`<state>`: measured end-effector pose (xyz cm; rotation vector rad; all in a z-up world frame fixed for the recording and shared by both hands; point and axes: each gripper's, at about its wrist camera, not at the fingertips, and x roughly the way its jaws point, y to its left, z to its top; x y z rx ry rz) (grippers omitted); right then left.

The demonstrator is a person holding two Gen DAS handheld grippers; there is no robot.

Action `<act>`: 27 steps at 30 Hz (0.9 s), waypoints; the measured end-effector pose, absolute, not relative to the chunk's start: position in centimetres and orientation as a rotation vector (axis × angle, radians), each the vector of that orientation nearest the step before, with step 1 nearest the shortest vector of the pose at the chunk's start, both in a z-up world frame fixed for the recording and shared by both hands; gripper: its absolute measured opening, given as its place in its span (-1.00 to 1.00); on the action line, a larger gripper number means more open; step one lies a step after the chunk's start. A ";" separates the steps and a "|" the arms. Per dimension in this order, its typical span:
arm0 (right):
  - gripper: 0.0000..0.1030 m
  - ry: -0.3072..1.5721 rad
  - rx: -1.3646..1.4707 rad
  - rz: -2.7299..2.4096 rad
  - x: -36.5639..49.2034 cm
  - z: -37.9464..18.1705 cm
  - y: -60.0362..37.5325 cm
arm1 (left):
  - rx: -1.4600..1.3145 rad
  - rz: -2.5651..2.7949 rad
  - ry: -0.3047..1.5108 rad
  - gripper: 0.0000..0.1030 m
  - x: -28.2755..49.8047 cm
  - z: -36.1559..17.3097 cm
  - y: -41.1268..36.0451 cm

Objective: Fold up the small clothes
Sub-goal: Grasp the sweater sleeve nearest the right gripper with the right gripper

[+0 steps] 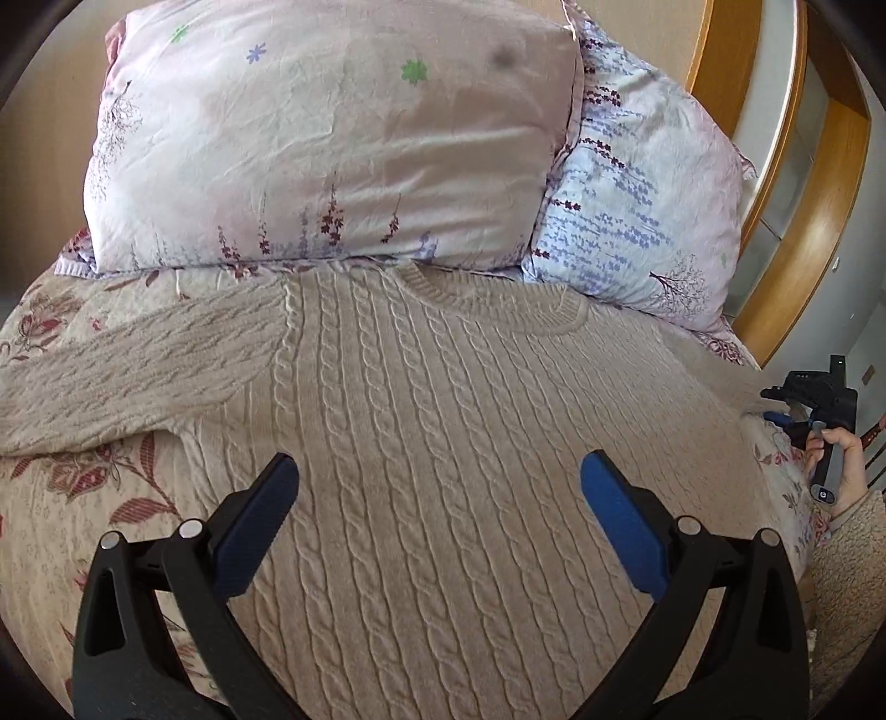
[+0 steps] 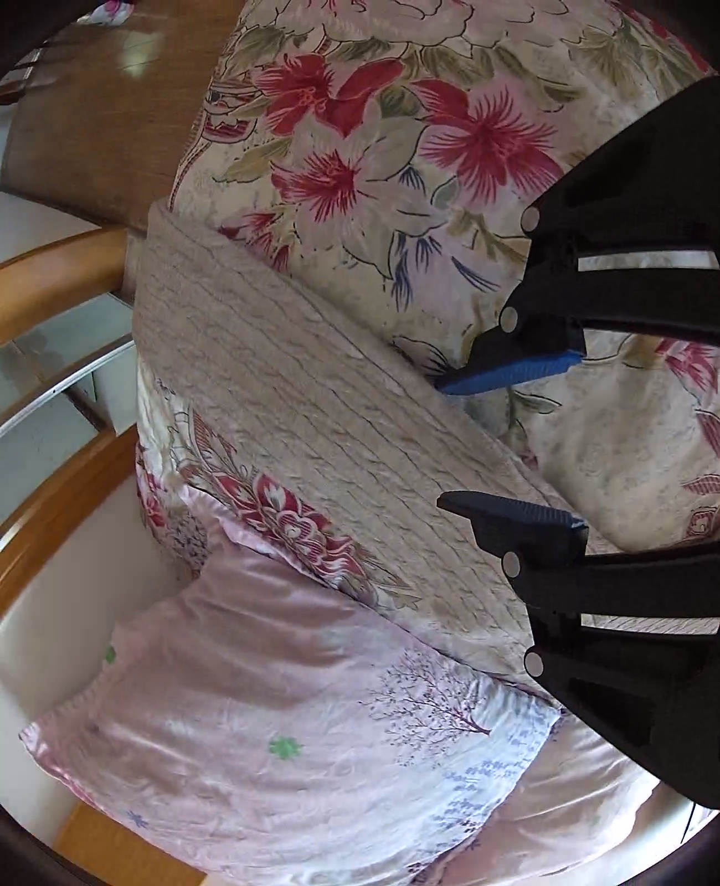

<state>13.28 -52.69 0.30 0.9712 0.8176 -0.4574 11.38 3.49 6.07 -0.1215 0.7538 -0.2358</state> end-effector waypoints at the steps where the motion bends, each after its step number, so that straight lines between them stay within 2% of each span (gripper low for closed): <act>1: -0.26 0.804 0.978 -0.475 13.1 0.3 -52.9 | -0.112 -0.234 0.746 0.97 11.5 6.2 3.6; 3: -0.36 0.774 0.990 -0.498 13.1 0.1 -53.3 | -0.103 -0.239 0.760 0.97 12.2 5.9 3.6; 7: -0.74 0.745 0.956 -0.533 13.4 -0.1 -53.9 | -0.140 -0.282 0.807 0.97 13.5 5.0 4.0; 8: -0.78 0.740 0.952 -0.530 13.4 -0.2 -54.0 | -0.151 -0.289 0.811 0.97 13.6 4.8 4.1; 12: -0.81 0.711 0.868 -0.520 13.7 0.8 -53.4 | -0.182 -0.281 0.801 0.97 13.9 4.5 4.9; 19: -0.82 0.591 0.679 -0.375 14.6 6.4 -48.8 | -0.263 -0.290 0.746 0.97 13.5 4.7 6.5; 24: -0.82 0.562 0.579 -0.126 15.9 9.6 -41.5 | -0.246 -0.294 0.709 0.97 13.0 5.4 6.3; 27: -0.82 0.631 0.511 0.050 17.0 9.3 -35.2 | -0.237 -0.301 0.689 0.97 12.6 5.6 6.1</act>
